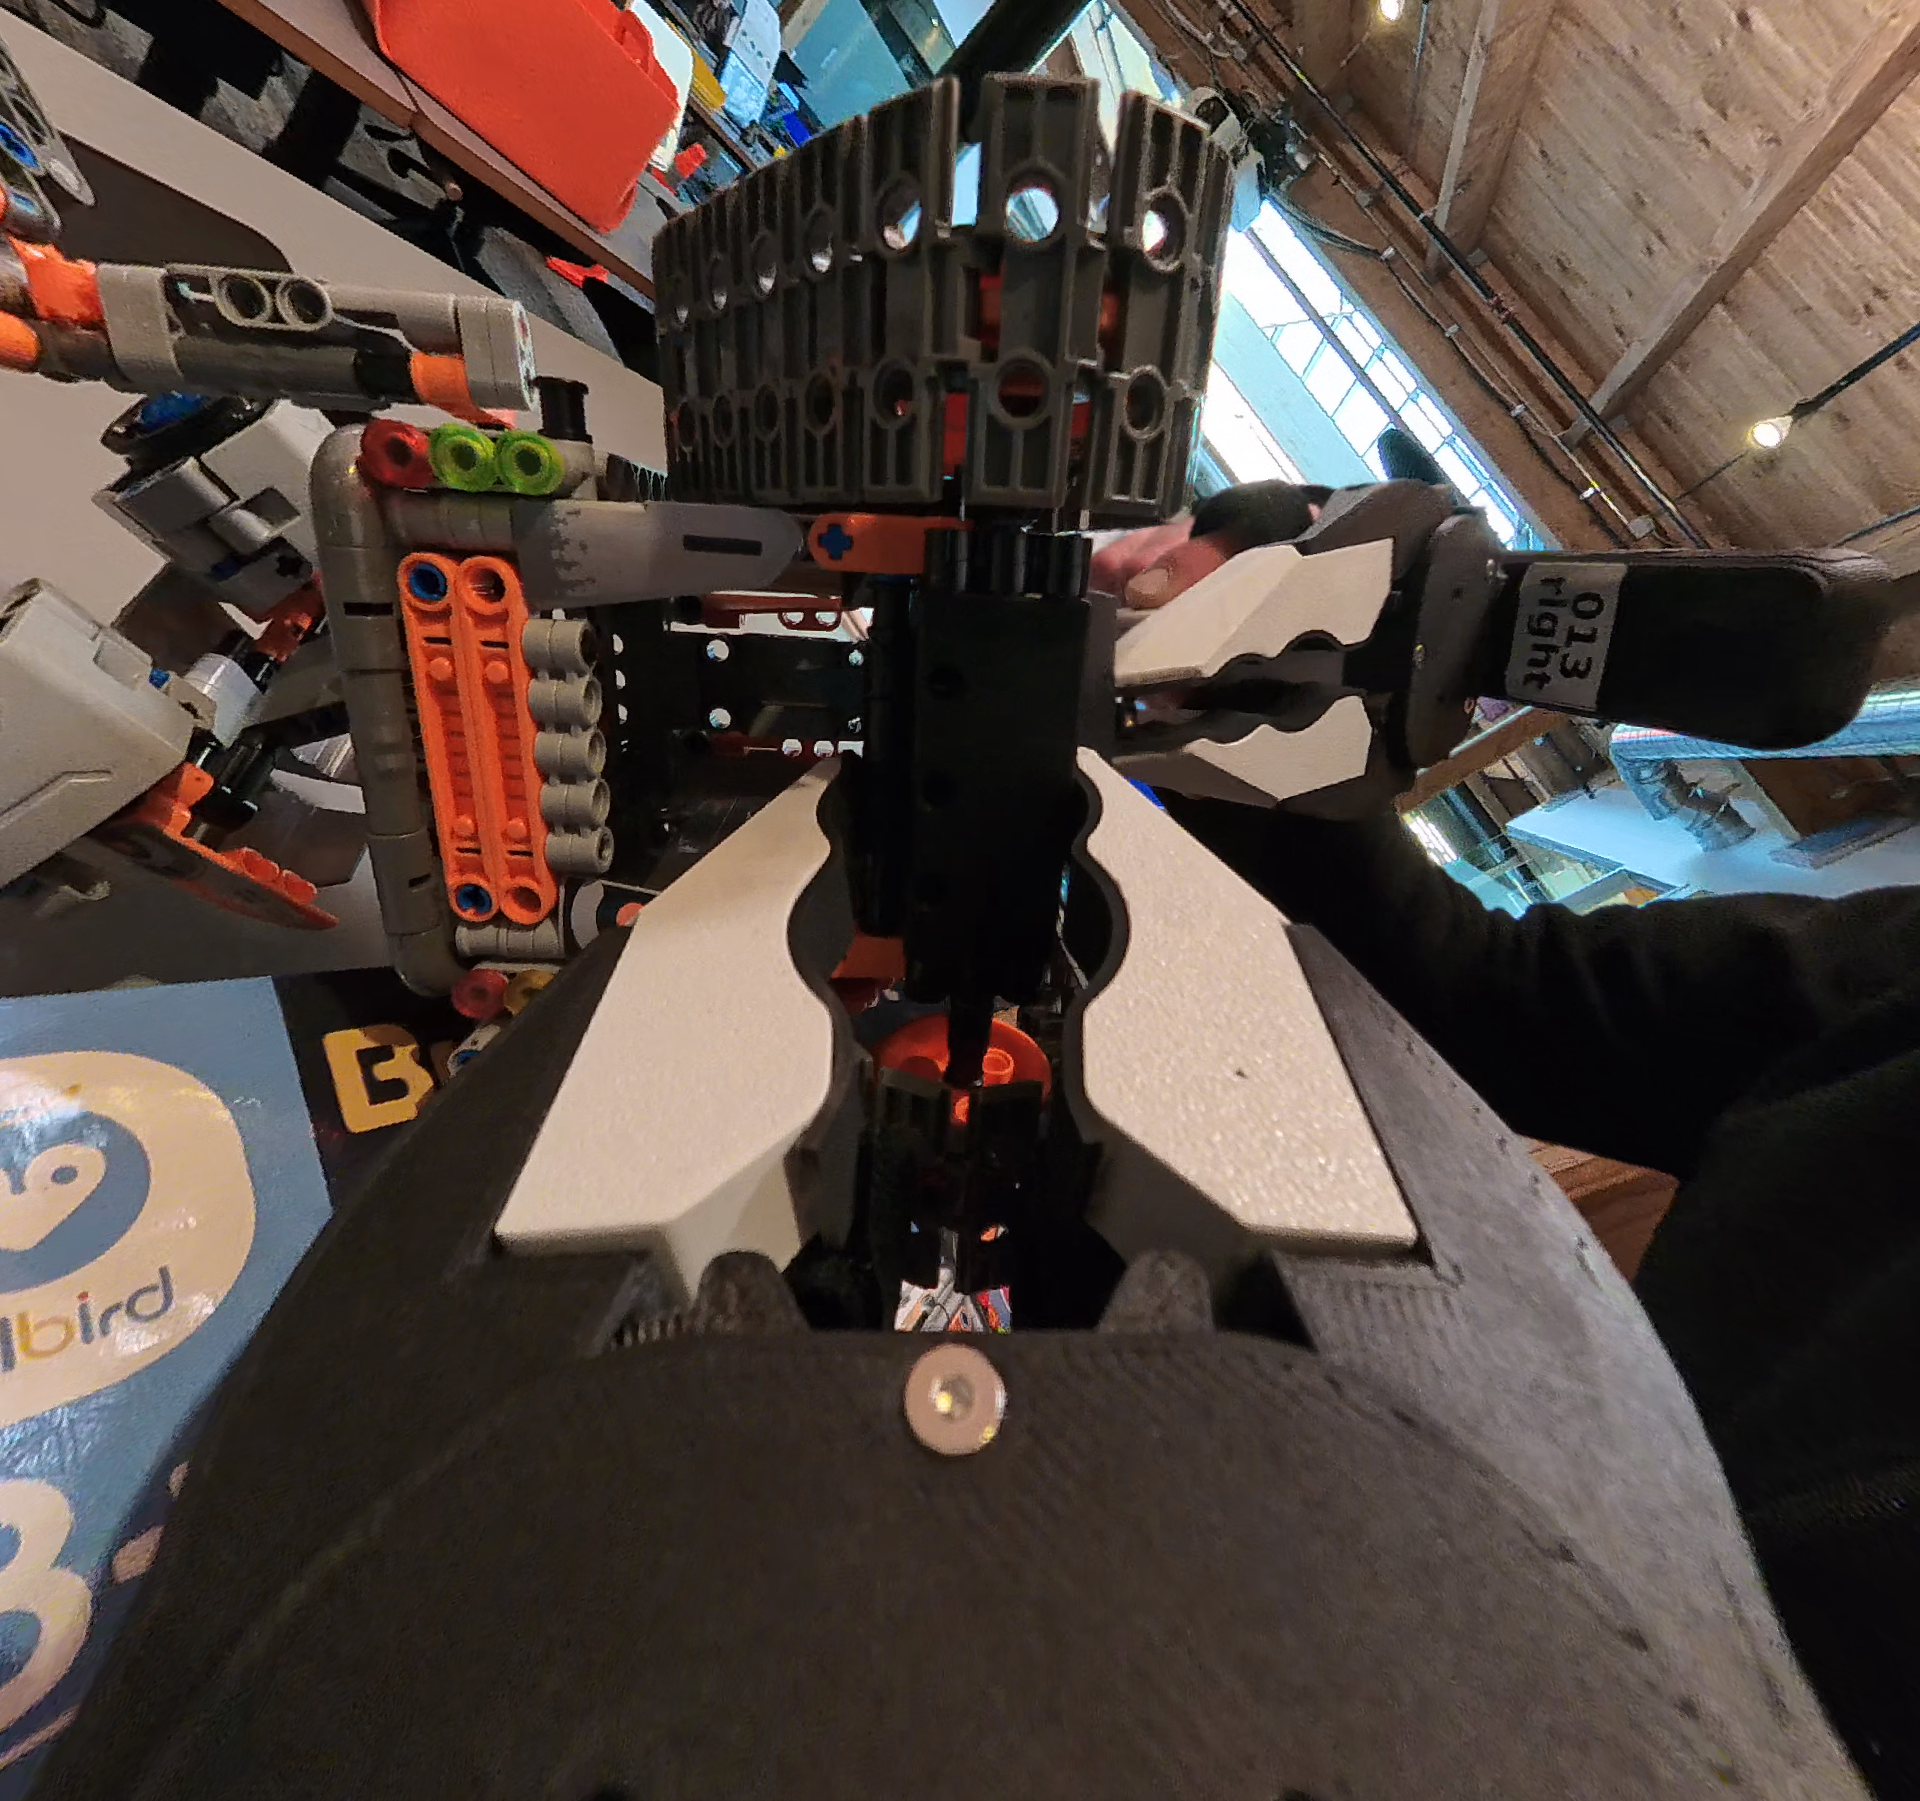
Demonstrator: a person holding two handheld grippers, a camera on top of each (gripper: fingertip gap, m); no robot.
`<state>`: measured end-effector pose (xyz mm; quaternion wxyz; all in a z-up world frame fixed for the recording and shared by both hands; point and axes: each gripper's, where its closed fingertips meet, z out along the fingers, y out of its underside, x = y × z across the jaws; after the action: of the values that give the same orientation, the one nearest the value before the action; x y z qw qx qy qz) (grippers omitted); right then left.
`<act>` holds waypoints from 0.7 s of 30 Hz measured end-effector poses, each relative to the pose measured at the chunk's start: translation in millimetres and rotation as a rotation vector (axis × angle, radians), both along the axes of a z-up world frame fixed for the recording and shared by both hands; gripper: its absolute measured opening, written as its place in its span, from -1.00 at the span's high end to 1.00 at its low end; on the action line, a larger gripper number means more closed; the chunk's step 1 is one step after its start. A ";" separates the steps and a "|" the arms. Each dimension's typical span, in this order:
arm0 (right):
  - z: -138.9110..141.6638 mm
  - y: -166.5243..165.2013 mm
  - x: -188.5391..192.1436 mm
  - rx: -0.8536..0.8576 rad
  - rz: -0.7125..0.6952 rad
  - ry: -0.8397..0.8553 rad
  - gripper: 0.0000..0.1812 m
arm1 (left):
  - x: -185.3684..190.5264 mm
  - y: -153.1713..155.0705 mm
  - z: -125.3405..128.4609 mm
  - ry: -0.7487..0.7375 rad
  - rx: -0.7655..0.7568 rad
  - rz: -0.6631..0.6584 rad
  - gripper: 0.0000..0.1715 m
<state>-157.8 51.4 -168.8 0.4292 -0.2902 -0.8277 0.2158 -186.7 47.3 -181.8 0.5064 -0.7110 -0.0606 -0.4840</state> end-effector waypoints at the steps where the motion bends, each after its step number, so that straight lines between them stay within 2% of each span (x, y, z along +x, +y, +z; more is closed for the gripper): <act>1: -0.8 -0.6 -1.4 0.005 0.013 -0.007 0.92 | 0.7 0.2 0.0 -0.003 0.000 -0.002 0.59; 21: -6.5 -0.9 -12.0 0.132 0.119 -0.034 0.92 | 0.8 2.3 0.9 -0.023 0.003 -0.019 0.59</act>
<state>-169.8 50.5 -175.3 0.4198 -0.2151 -0.8630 0.1809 -185.9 49.6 -180.9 0.5021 -0.7052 -0.0592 -0.4971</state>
